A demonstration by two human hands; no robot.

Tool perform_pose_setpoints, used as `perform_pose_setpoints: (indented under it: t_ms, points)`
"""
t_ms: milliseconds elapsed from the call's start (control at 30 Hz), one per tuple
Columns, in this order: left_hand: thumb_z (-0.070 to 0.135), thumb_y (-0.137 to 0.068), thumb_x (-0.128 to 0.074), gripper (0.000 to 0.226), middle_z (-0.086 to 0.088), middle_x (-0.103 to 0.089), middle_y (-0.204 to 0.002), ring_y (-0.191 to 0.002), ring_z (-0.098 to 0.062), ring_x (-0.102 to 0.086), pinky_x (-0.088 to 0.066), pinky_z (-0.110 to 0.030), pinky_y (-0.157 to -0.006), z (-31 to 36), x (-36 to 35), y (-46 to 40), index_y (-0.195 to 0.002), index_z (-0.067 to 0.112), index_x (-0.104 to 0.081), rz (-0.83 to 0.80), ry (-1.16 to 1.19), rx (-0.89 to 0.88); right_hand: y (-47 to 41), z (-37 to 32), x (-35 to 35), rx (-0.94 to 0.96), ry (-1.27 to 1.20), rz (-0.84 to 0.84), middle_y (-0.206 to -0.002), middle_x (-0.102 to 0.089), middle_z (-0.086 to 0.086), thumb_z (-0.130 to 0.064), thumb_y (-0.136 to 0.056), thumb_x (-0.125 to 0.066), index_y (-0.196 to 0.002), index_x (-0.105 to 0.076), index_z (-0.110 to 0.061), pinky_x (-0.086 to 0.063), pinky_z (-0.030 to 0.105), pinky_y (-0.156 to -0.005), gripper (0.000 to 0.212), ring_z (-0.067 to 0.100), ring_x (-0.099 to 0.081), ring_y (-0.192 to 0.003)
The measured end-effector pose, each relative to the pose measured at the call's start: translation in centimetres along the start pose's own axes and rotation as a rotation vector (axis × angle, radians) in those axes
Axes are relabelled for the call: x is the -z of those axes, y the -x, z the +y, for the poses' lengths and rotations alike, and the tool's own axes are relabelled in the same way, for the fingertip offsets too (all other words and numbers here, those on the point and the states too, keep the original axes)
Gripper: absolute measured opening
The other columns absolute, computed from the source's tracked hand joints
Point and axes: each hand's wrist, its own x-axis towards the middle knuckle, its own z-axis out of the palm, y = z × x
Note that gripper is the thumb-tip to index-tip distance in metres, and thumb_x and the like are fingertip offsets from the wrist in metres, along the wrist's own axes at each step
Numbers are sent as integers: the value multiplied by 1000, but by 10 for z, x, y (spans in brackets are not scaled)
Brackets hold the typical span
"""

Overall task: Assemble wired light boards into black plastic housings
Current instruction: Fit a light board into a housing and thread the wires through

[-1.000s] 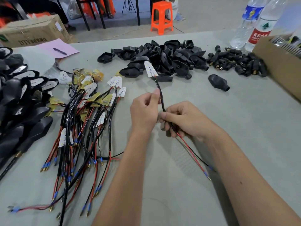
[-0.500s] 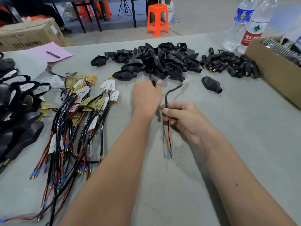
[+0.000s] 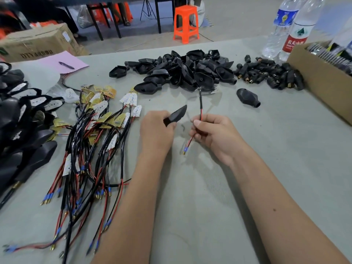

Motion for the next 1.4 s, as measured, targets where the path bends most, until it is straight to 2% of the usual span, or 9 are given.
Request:
perform_pose_setpoints:
  t_ms: [100,133,267,400,567,800,1067,1233,1400]
  points:
    - [11,-93,-66,28,-9,-67,-124,-119,-30,-56,-41,-34,-104,-10,8,27,-118,18,-76,-56,-56,-60,-1,1,-2,46,-144,-45,-79,-72,11,13,-96,-55,-95,-70,5,-60,22,-74,18,23,-75,-80]
    - [7,-94,-63,31,-10,-64,-129,-122,-31,-53,-38,-32,-106,-11,9,34,-121,18,-75,-66,-61,-85,-1,2,-2,79,-153,-53,-83,-73,12,13,-95,-55,-96,-72,4,-60,23,-78,19,25,-75,-85]
    - [-6,-86,-66,32,-1,-74,-103,-95,-27,-64,-50,-37,-86,-14,13,43,-102,18,-82,-6,102,-139,-1,3,-3,246,124,-9,-90,-71,7,-1,-99,-62,-101,-78,-11,-56,22,-70,19,17,-66,-87]
    - [-1,-82,-74,32,24,-67,-74,-66,6,-56,-48,-19,-68,-15,16,36,-99,25,-80,7,228,-52,-7,9,-3,269,238,148,-83,-72,12,-1,-103,-56,-98,-72,-5,-59,23,-64,17,19,-73,-70]
    - [4,-77,-82,59,21,-71,-82,-75,-1,-65,-55,-21,-75,-14,20,37,-125,32,-61,32,274,-44,-11,17,0,270,204,251,-77,-76,11,7,-92,-68,-95,-69,6,-63,29,-75,3,27,-78,-75]
    - [1,-76,-82,27,21,-67,-80,-75,8,-64,-55,-16,-73,-13,16,35,-94,20,-72,56,301,13,-6,14,-3,364,144,303,-78,-75,20,6,-88,-74,-94,-70,5,-63,29,-71,8,32,-78,-74]
    - [15,-76,-85,25,7,-72,-95,-96,-16,-64,-54,-40,-86,-17,13,34,-98,21,-75,105,125,50,-7,21,-6,347,342,373,-80,-75,14,-3,-102,-55,-95,-53,-14,-63,39,-58,13,31,-76,-66]
    - [11,-73,-84,26,16,-64,-79,-80,-9,-63,-56,-37,-83,-15,13,33,-95,21,-73,84,200,86,-7,19,-7,343,208,288,-81,-76,17,0,-104,-47,-100,-52,-13,-63,32,-64,15,35,-77,-72]
    - [8,-71,-87,27,14,-66,-71,-67,-6,-64,-59,-37,-76,-13,10,33,-85,23,-70,56,272,106,-8,23,-5,310,281,237,-85,-77,18,8,-86,-73,-92,-67,0,-64,41,-83,12,33,-78,-80]
